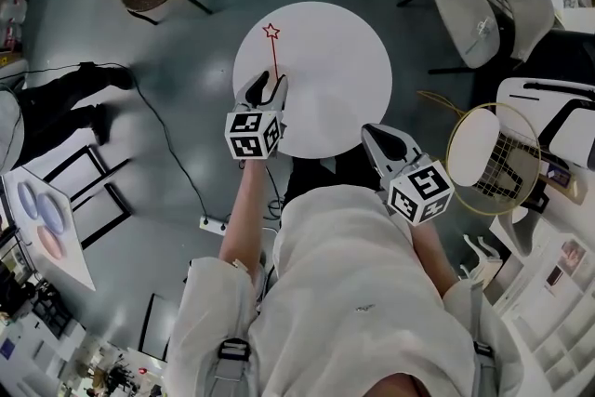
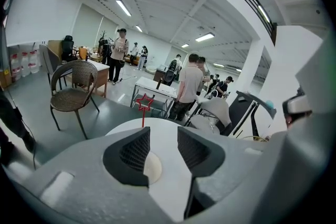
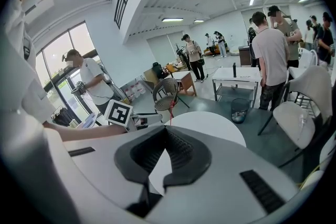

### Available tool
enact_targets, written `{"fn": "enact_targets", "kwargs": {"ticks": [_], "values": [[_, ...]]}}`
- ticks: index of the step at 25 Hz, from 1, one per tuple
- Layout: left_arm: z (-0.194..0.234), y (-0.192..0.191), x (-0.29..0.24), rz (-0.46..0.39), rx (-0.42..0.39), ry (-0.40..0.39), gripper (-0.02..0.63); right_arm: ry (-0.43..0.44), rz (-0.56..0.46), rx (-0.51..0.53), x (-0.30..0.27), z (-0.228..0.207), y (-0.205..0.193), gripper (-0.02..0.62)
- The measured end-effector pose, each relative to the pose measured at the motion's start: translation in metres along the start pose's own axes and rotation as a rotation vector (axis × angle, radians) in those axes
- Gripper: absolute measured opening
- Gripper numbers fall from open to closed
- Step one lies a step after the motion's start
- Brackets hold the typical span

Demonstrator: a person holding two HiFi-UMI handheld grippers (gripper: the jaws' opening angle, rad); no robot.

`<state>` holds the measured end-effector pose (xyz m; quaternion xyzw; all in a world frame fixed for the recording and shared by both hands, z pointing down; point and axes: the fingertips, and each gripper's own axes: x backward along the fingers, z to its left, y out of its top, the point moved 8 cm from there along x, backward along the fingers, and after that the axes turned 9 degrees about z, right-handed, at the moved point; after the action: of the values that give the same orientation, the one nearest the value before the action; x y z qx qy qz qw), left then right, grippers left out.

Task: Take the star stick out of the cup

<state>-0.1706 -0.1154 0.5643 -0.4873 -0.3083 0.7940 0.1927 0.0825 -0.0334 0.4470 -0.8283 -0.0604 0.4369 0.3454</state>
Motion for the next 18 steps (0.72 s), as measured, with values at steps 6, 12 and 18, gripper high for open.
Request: {"fn": "enact_targets", "kwargs": {"ticks": [6,12,18], "values": [[0.006,0.006,-0.016,0.014,-0.008,0.031,0.16,-0.006,0.009,-0.007,0.002,-0.01,0.001,0.008],[0.011,0.002,-0.037,0.056,-0.022,0.058,0.16,-0.016,0.028,-0.023,0.003,-0.022,0.0,0.008],[0.017,-0.002,-0.053,0.092,-0.017,0.096,0.16,-0.015,0.049,-0.04,0.002,-0.033,-0.002,0.008]]}}
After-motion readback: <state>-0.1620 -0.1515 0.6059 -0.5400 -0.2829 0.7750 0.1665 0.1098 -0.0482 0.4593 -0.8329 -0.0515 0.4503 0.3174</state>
